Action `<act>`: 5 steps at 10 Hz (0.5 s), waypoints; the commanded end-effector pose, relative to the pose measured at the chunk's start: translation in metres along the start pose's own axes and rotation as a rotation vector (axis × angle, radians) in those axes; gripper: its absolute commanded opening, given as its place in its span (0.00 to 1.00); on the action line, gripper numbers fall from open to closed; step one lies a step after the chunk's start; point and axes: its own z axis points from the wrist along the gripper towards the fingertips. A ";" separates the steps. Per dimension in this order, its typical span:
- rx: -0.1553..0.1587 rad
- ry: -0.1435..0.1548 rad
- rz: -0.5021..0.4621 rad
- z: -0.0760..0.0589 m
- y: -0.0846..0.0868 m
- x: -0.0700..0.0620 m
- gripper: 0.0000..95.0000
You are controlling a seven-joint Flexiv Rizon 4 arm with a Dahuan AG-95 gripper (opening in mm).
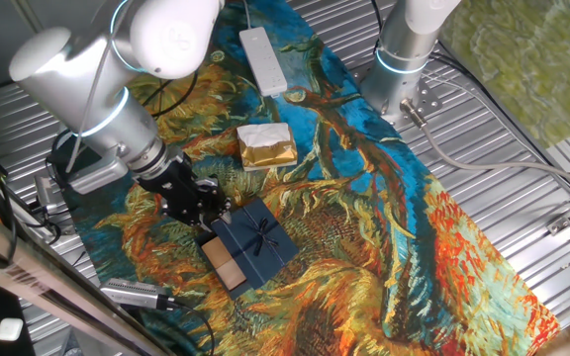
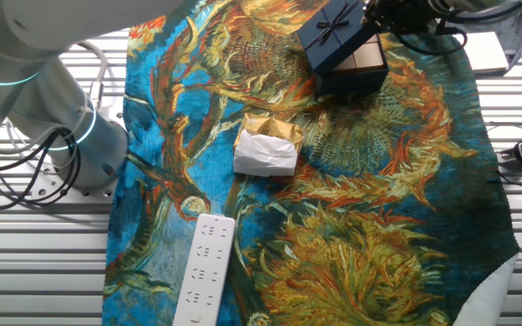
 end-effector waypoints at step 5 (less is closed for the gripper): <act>-0.006 0.063 -0.063 0.003 -0.003 0.001 0.00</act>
